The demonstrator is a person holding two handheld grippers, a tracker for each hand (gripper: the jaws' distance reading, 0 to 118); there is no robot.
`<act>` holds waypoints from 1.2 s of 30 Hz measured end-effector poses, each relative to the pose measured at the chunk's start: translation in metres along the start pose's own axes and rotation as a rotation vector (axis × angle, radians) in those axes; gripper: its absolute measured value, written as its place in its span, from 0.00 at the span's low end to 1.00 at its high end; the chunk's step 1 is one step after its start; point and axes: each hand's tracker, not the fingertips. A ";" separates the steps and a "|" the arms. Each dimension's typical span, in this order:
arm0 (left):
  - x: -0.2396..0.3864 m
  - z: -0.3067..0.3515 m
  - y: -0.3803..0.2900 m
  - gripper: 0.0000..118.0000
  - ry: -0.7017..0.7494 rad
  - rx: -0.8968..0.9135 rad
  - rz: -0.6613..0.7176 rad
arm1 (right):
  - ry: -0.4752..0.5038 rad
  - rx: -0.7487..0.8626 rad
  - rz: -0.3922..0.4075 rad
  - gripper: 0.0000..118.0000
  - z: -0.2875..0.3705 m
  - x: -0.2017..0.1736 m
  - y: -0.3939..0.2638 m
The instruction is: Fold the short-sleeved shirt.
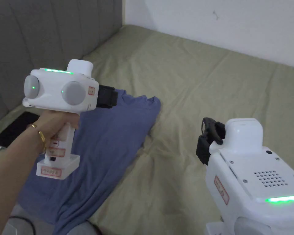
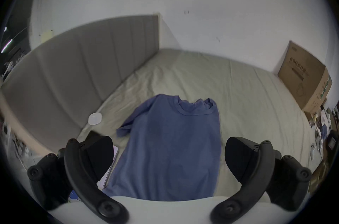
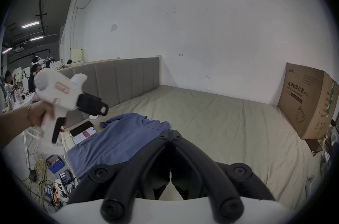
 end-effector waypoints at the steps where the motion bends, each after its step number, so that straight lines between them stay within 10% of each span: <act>1: 0.004 -0.020 0.008 1.00 0.004 -0.028 -0.034 | -0.008 -0.009 -0.005 0.00 -0.006 0.004 -0.002; 16: 0.050 -0.231 -0.004 0.94 0.009 -0.465 -0.119 | -0.086 -0.182 -0.060 0.00 -0.087 0.056 -0.053; 19: 0.043 -0.213 -0.007 0.53 -0.100 -0.384 0.086 | -0.096 -0.198 -0.089 0.00 -0.079 0.058 -0.060; 21: 0.043 -0.200 -0.008 0.07 -0.164 -0.343 0.122 | -0.103 -0.205 -0.103 0.00 -0.071 0.058 -0.062; 22: 0.042 -0.193 -0.007 0.03 -0.113 -0.332 0.139 | -0.110 -0.207 -0.104 0.00 -0.066 0.058 -0.063; 36: 0.036 0.026 0.036 0.03 -0.176 0.113 0.202 | -0.186 -0.057 -0.061 0.00 0.056 0.047 -0.027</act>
